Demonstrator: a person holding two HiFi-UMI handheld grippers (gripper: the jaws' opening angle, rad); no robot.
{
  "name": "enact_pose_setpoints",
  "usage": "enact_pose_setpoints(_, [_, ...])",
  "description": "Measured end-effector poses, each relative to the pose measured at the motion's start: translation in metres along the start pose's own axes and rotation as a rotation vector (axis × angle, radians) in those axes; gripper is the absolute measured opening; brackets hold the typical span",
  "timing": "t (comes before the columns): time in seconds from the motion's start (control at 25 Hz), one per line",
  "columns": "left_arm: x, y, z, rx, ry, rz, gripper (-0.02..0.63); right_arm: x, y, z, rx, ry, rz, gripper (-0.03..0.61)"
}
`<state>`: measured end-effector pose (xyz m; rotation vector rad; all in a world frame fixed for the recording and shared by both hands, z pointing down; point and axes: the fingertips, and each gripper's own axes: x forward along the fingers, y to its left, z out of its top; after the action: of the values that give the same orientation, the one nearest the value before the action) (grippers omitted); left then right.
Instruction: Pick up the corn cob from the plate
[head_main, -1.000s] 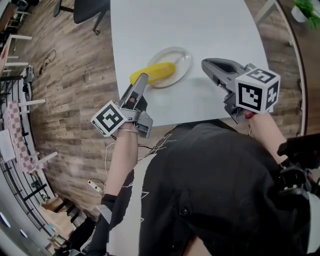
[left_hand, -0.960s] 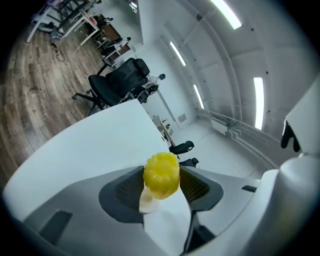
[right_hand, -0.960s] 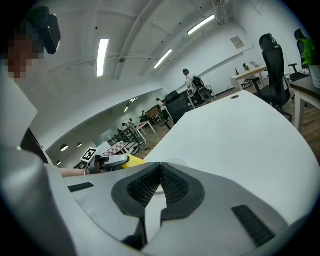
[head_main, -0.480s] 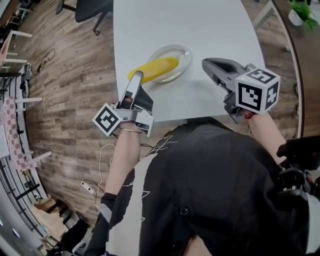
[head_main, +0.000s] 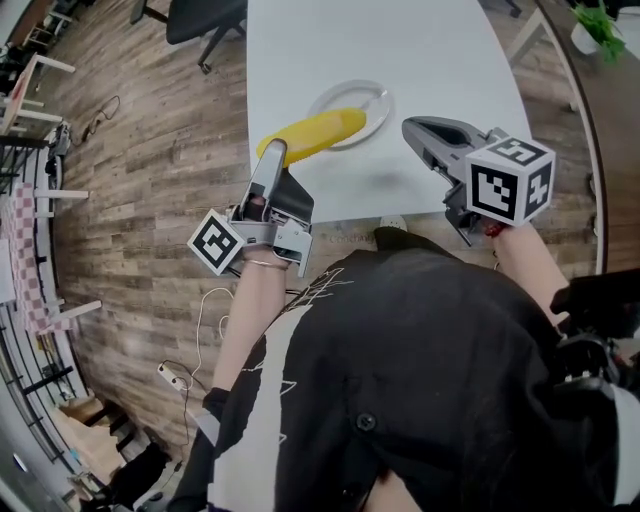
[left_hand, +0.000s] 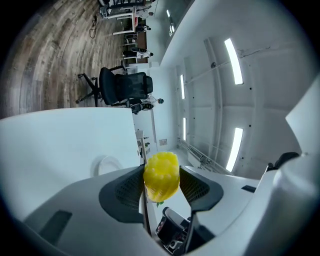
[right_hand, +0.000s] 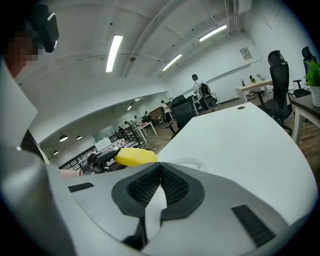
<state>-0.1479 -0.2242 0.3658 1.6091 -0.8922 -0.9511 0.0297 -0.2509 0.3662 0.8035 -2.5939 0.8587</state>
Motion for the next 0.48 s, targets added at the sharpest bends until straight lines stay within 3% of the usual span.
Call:
enact_pose_setpoints(0.24, [-0.035,-0.028,-0.006,-0.037,-0.028,-0.087,0.227,-0.008,0.042,-0.015,-0.016,-0.009,0.008,0.015])
enact_pose_setpoints(0.48, [-0.085,-0.041,-0.019,-0.110,-0.062,-0.115,0.227,-0.022,0.097,-0.036,-0.037,-0.038,0.026,0.015])
